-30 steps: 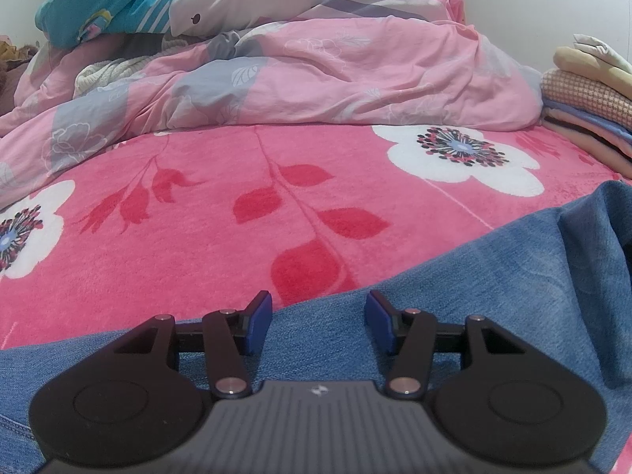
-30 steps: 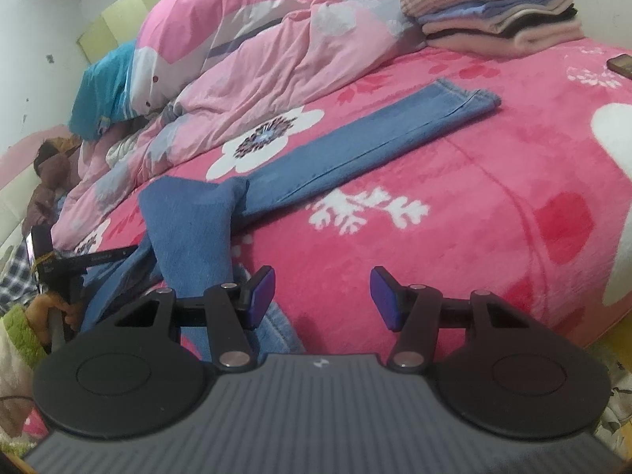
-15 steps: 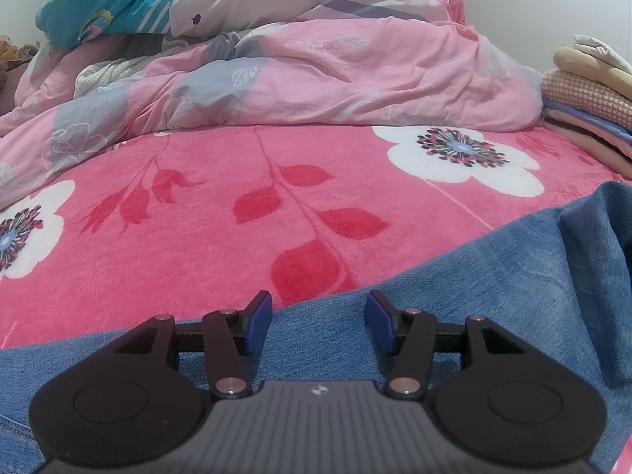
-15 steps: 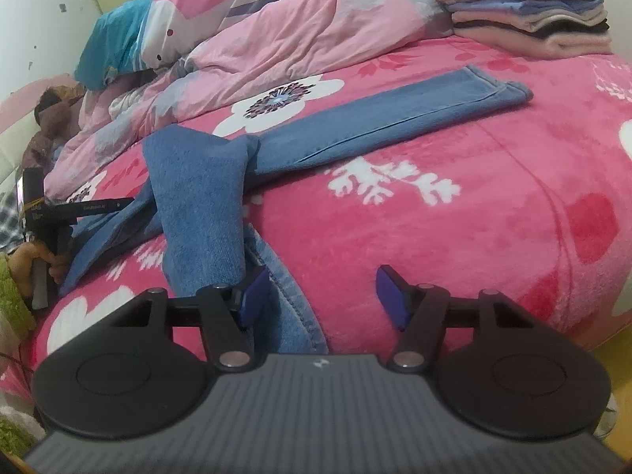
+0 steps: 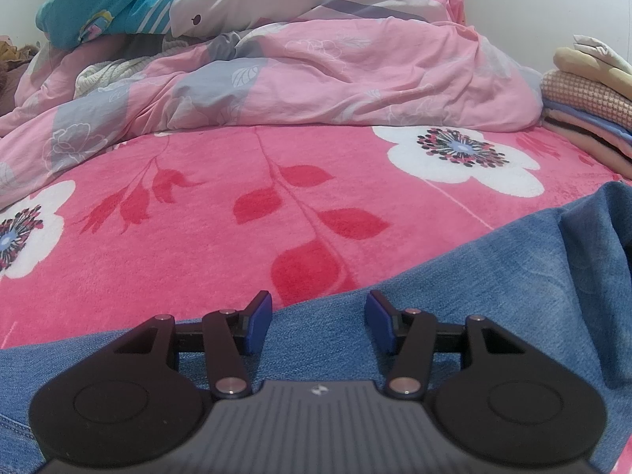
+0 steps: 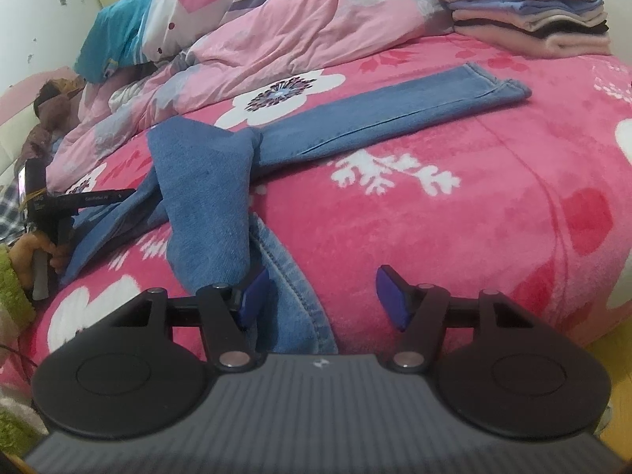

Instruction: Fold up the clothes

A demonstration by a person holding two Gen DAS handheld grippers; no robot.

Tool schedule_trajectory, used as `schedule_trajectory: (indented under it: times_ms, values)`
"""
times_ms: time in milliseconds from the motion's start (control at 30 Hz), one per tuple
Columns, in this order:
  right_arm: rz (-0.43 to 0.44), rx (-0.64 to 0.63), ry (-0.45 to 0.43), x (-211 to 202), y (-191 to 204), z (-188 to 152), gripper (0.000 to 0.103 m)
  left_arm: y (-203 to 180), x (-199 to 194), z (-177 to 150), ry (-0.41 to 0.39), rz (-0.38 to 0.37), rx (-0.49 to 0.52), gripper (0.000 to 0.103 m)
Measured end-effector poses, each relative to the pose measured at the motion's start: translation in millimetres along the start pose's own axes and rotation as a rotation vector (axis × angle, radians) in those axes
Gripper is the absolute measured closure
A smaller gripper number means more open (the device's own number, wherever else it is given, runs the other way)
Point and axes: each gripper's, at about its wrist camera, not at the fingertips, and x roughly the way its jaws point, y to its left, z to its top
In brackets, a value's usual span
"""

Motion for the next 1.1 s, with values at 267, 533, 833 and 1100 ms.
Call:
schedule_trajectory:
  times_ms: [267, 533, 833, 1100]
  values:
    - [0.026, -0.032, 0.018, -1.3, 7.3, -3.2, 0.065, -0.2, -0.2, 0.0, 0.0, 0.0, 0.0, 0.049]
    - [0.064, -0.073, 0.001, -4.9, 16.3, -5.1, 0.09, -0.3, -0.3, -0.3, -0.001, 0.0, 0.0, 0.049]
    - [0.055, -0.136, -0.062, -18.2, 27.9, -2.3, 0.091, -0.4, -0.2, -0.3, -0.001, 0.0, 0.0, 0.049]
    - [0.017, -0.162, -0.101, -27.7, 31.2, 0.6, 0.091, -0.4, -0.2, -0.6, -0.002, 0.001, 0.0, 0.049]
